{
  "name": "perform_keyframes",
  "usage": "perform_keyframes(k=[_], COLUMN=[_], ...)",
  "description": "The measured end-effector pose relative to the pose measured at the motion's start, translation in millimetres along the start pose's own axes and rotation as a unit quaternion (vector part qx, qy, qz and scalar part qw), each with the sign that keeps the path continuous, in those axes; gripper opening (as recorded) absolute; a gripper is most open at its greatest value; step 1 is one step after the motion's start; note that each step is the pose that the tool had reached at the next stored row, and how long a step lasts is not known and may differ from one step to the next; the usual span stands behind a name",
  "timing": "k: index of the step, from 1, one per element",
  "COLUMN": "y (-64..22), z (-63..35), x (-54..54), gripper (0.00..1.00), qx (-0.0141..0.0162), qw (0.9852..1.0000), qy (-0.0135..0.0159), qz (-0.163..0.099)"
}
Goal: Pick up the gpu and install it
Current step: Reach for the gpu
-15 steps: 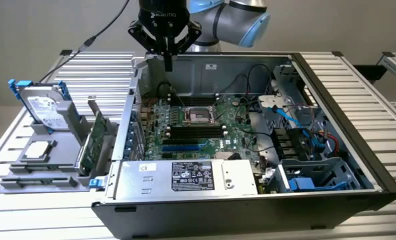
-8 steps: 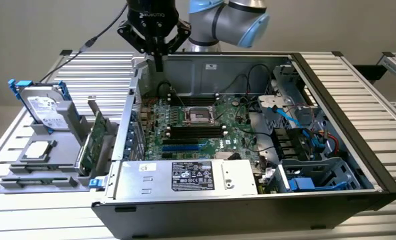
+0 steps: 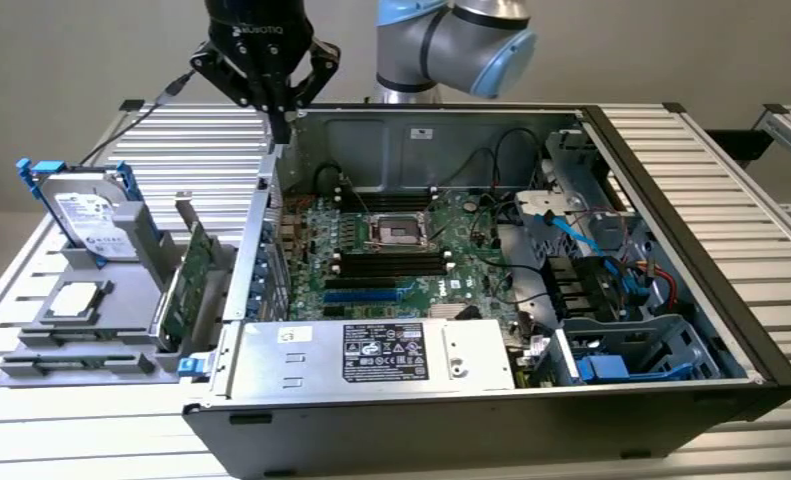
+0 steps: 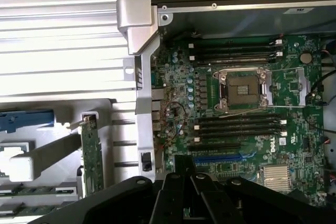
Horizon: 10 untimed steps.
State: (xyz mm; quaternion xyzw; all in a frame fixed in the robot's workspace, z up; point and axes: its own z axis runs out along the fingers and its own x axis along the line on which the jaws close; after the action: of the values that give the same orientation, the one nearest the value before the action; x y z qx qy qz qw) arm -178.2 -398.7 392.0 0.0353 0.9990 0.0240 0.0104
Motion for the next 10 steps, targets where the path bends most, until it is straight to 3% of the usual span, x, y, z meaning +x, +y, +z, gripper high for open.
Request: perform_keyframes(k=[10], y=[-3.4], z=[0.9], x=[45.4], gripper=[0.11], qx=[0.0], qw=[1.0], qy=[0.0], qz=[0.0])
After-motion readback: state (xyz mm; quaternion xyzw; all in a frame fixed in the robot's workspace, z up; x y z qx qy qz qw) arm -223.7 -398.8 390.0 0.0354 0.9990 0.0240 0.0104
